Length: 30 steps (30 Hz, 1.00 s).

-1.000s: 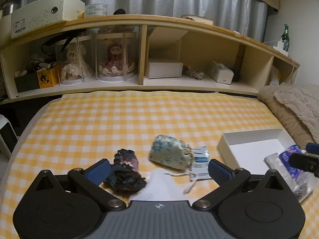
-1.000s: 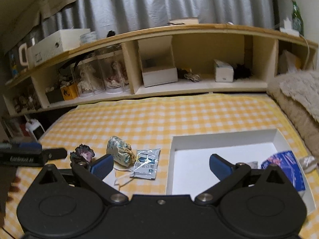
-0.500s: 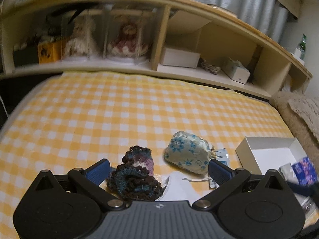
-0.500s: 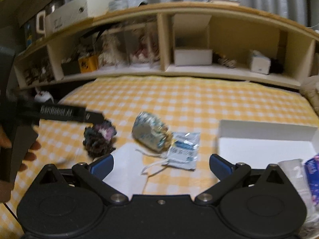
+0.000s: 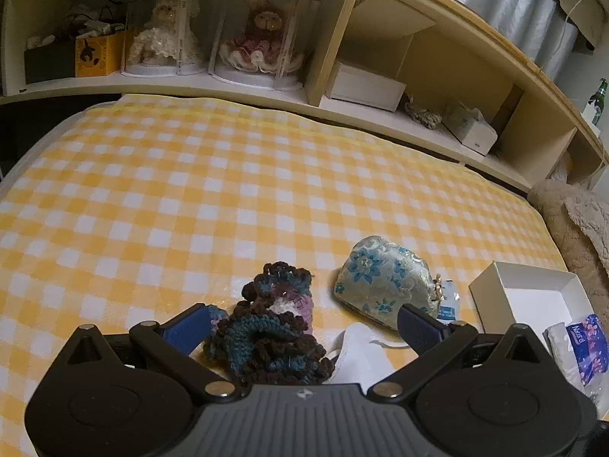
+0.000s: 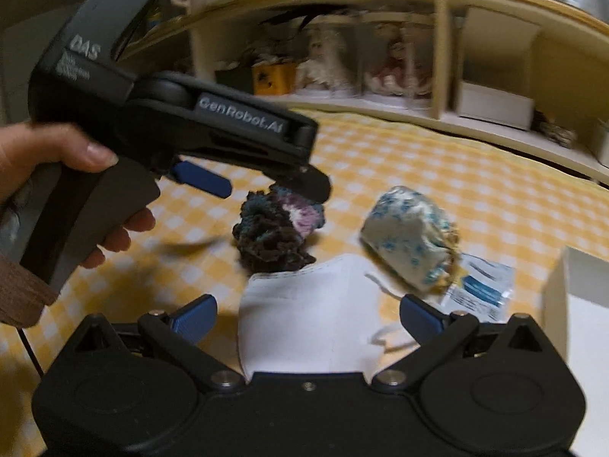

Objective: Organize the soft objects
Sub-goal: 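Withdraw both tools from the tray toward the scrunchies and mask, then grasp the crocheted scrunchies with left tool while right tool grasps the white mask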

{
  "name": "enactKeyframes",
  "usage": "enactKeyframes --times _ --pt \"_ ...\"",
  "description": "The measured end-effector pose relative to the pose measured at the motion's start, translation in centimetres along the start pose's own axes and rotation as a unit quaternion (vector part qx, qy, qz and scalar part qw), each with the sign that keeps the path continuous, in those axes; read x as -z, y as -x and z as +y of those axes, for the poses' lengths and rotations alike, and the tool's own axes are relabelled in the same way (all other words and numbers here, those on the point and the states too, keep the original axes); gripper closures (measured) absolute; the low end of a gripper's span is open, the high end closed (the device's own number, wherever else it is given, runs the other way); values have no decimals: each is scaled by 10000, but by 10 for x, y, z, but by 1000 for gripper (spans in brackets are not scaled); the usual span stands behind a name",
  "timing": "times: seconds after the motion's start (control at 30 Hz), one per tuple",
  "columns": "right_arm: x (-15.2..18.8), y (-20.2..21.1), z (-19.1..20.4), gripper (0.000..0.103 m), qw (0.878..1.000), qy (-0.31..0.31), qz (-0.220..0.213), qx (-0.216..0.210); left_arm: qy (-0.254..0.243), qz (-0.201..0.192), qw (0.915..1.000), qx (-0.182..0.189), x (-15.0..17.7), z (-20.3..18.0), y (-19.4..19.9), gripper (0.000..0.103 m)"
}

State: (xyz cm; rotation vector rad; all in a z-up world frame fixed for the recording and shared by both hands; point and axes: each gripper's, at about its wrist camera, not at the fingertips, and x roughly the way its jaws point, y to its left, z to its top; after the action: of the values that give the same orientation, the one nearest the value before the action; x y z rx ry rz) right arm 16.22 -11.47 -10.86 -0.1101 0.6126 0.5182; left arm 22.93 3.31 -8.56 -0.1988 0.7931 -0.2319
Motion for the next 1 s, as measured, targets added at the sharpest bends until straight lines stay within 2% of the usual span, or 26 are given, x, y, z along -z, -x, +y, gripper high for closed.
enactKeyframes --times 0.33,0.43,0.6,0.7,0.8,0.87,0.93,1.0 --pt "13 -38 -8 0 9985 20 499 -208 -73 220 9997 -43 2 5 -24 5" --pt "15 -50 -7 0 9971 87 747 -95 -95 317 9994 -79 6 6 -32 6" --pt "18 -48 -4 2 9970 142 761 -62 -69 408 9990 -161 10 11 -38 12" --pt "19 -42 -1 15 9966 174 803 -60 26 434 9989 -176 11 16 -41 16" --pt "18 -36 4 33 9959 227 870 -48 136 460 9988 -134 14 20 -45 16" --pt "17 -31 7 51 9955 233 915 -65 140 428 9989 -140 15 20 -45 19" --pt "17 -26 8 58 9951 221 965 -81 140 417 9989 -163 15 18 -45 27" --pt "20 -21 8 61 9946 193 1013 -97 126 408 9989 -199 16 17 -45 31"
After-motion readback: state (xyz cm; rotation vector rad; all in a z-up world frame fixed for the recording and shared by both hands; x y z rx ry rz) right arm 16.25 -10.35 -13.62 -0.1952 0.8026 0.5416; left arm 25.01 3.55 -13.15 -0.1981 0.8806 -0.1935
